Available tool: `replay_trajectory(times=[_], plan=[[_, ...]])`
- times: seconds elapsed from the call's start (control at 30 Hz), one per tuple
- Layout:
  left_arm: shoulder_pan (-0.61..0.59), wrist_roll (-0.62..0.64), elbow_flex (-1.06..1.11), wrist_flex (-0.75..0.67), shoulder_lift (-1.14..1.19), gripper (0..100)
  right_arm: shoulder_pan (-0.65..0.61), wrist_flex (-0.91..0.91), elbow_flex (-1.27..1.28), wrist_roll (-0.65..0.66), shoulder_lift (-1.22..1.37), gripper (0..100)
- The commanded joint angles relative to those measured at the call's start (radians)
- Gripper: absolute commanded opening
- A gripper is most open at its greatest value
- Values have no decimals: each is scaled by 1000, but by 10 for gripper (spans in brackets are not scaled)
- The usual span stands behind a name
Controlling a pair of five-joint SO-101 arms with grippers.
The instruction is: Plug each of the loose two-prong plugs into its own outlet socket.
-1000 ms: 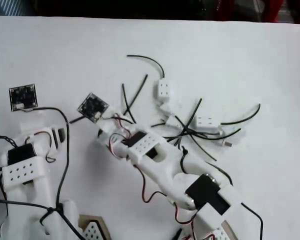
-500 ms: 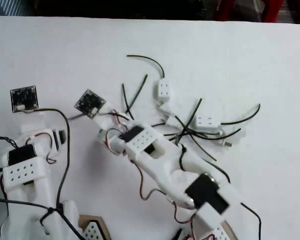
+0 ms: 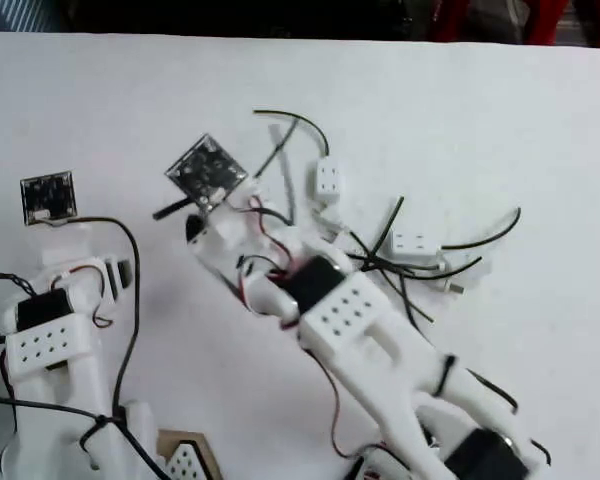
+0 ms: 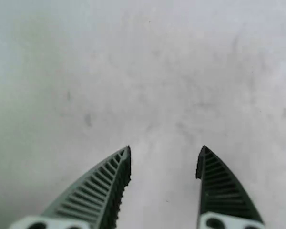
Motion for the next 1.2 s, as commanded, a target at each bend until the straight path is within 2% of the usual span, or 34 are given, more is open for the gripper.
replay_trajectory(times=[0.0,0.17,0.3,0.5,0.63,0.8,1.0,1.17], plan=[[-7,9,-6,-18,-25,226,41,7,-31,-11,-131,17],[-7,9,-6,-18,-25,226,163,1,-41,-6,-171,17],[-7,9,-6,-18,-25,226,317,-1,-94,-11,-110,17],[-7,9,-6,-18,-25,226,513,-12,-236,-12,134,17],[-7,9,-6,-18,-25,226,602,-133,-341,-12,357,17],[-7,6,14,-34,-30,226,648,-211,-522,-11,642,18],[-7,6,21,-48,-30,226,648,-125,-783,-12,898,19],[-7,5,25,-48,-30,226,648,36,-976,-14,1010,140]])
